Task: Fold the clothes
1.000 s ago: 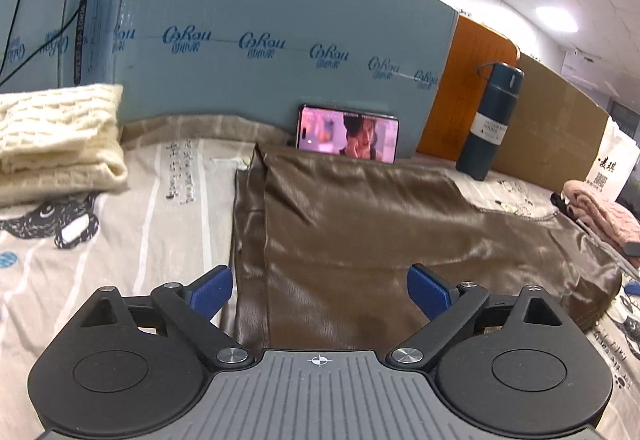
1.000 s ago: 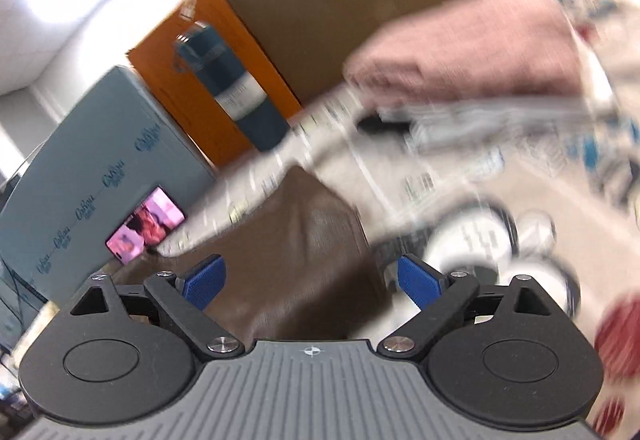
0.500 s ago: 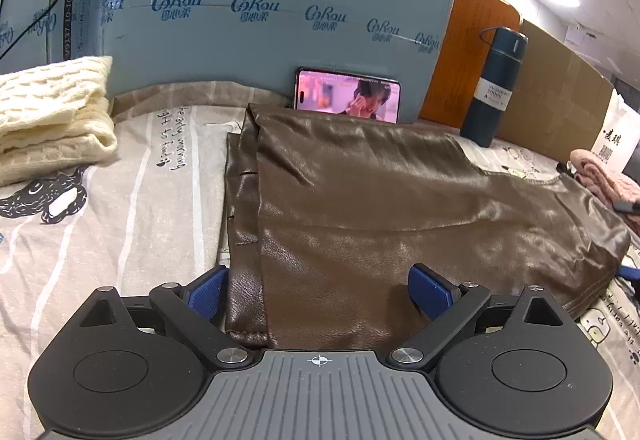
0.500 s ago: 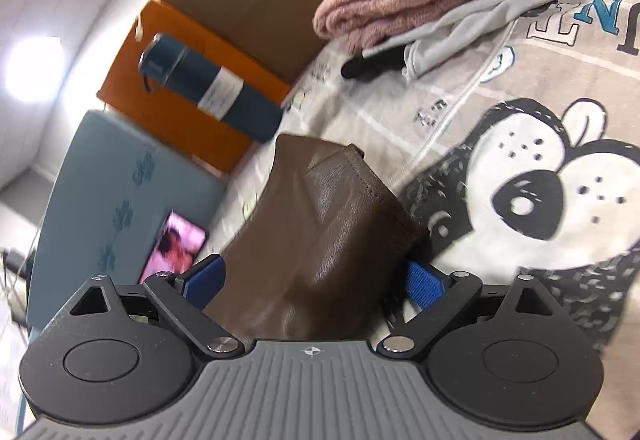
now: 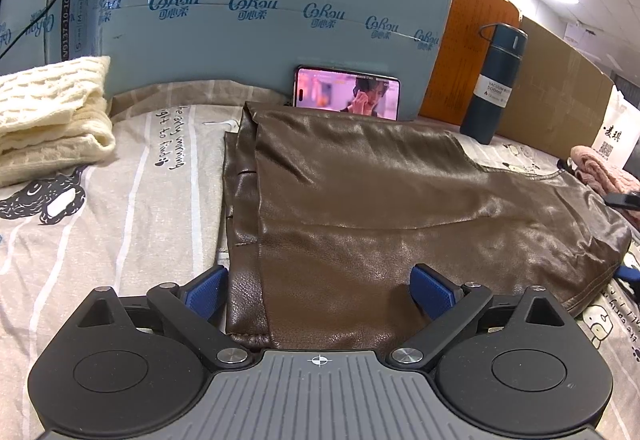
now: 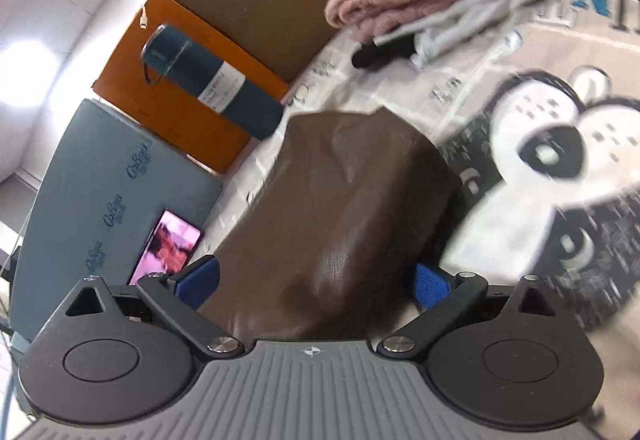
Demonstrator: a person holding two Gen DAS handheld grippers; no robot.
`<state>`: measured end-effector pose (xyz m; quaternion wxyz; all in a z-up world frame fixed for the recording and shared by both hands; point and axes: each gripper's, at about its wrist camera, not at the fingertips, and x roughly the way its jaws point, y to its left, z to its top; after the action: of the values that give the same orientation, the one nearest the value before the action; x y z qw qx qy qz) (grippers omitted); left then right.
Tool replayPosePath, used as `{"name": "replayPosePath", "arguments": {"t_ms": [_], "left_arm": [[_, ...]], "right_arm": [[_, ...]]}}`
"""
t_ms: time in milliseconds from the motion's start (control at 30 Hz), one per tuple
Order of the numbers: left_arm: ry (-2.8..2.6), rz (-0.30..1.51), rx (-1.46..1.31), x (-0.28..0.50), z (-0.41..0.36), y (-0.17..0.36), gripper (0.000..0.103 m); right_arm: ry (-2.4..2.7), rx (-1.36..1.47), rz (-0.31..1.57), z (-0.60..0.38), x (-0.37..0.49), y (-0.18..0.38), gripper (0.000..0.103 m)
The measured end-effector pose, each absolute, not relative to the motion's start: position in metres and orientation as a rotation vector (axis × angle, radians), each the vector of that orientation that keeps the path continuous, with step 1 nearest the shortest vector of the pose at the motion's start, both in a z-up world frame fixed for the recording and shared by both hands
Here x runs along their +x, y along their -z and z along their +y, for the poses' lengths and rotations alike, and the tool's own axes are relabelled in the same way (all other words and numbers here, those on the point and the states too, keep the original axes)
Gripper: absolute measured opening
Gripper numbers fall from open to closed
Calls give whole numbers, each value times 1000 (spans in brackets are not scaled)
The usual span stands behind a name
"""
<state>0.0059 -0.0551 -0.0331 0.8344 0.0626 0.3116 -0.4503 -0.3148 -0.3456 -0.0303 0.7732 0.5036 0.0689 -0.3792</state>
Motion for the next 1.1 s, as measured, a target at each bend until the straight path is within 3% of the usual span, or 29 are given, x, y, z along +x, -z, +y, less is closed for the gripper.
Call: {"name": "replayPosePath", "arguments": {"t_ms": [167, 267, 433, 633, 800, 1100], "left_arm": [[956, 657, 133, 5, -55, 33, 99], [958, 656, 134, 4, -56, 33, 99], [960, 654, 135, 3, -56, 33, 99], [963, 654, 138, 2, -56, 33, 99], [976, 656, 141, 1, -57, 33, 99], [1111, 648, 141, -5, -57, 31, 101]], "right_arm": [[861, 1082, 33, -357, -314, 35, 95], [873, 1073, -13, -358, -316, 38, 81], [830, 1086, -91, -360, -323, 44, 49], [762, 1066, -160, -360, -329, 42, 21], [654, 1039, -231, -356, -336, 37, 12], [540, 959, -289, -342, -337, 11, 11]]}}
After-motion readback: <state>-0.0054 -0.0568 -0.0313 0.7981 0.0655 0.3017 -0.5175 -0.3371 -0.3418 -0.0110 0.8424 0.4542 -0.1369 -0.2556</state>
